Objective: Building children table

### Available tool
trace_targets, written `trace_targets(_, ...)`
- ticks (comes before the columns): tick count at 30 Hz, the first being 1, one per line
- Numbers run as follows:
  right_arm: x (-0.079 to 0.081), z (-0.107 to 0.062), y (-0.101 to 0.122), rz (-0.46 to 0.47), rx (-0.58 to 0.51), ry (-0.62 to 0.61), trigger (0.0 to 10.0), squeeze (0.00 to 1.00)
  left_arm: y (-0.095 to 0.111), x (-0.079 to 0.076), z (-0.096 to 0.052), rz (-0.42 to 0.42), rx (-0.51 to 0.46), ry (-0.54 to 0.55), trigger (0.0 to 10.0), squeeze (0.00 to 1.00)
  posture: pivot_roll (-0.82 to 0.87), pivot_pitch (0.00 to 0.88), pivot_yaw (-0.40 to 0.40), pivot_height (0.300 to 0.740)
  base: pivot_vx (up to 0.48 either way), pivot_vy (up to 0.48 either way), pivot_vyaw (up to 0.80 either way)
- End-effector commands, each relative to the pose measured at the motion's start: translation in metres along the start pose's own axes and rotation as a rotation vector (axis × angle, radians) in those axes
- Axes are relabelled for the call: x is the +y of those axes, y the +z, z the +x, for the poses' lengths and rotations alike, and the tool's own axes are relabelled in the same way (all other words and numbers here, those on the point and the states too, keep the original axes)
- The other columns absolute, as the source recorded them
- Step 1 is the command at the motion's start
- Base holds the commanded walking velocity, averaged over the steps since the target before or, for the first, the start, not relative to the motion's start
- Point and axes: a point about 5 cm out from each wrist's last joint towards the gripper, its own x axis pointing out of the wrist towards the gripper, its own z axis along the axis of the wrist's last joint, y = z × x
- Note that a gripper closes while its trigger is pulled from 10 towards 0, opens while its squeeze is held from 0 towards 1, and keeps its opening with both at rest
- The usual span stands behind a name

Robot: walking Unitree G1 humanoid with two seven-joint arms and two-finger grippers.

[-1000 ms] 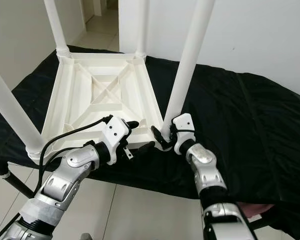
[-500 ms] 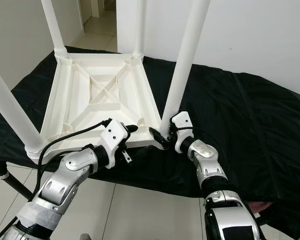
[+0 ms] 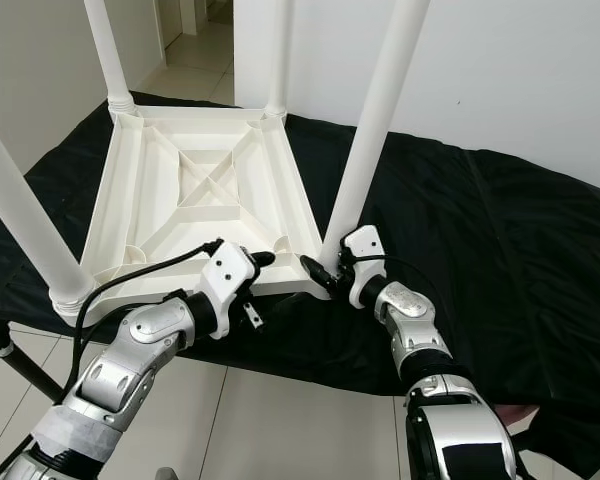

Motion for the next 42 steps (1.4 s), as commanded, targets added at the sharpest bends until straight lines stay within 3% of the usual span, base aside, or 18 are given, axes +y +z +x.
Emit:
trace_targets(1,0.004,-0.001,-0.012,0.053,0.046,-0.063,10.0,0.0,-0.001,-0.005,0.0,-0.011,-0.002,-0.012,10.0,0.0,-0.01,0.0,-0.086,0.74,0.0,0.0,0.0)
trace_targets(11,0.011,0.003,-0.01,0.063,0.015,-0.238,10.0,0.0,-0.003,-0.004,-0.002,-0.014,0.007,0.004,10.0,0.0,-0.01,0.0,-0.089,0.74,0.0,0.0,0.0)
trace_targets(20,0.037,0.002,-0.01,0.113,-0.007,-0.494,10.0,0.0,-0.005,-0.002,-0.007,-0.023,0.015,0.014,10.0,0.0,-0.01,0.0,-0.092,0.74,0.0,0.0,0.0)
trace_targets(23,0.044,-0.004,-0.009,0.13,-0.003,-0.681,10.0,0.0,-0.006,-0.004,-0.006,-0.027,0.016,0.01,10.0,0.0,-0.01,0.0,-0.096,0.74,0.0,0.0,0.0)
trace_targets(26,0.051,-0.007,-0.004,0.14,-0.014,-0.746,10.0,0.0,-0.006,-0.004,-0.006,-0.027,0.017,0.008,10.0,0.0,-0.01,0.0,-0.094,0.74,0.0,0.0,0.0)
trace_targets(34,0.054,-0.01,-0.003,0.167,-0.012,-0.712,10.0,0.0,-0.005,-0.003,-0.005,-0.022,0.017,-0.002,10.0,0.0,-0.01,0.0,-0.086,0.74,0.0,0.0,0.0)
trace_targets(35,0.055,-0.01,-0.003,0.163,-0.02,-0.697,10.0,1.0,-0.005,-0.003,-0.005,-0.021,0.016,-0.002,10.0,0.0,-0.01,0.0,-0.085,0.74,0.0,0.0,0.0)
trace_targets(42,0.055,-0.01,0.006,0.19,-0.079,-0.596,10.0,1.0,-0.004,-0.004,-0.005,-0.022,0.012,-0.002,10.0,0.0,-0.01,0.0,-0.089,0.74,0.0,0.0,0.0)
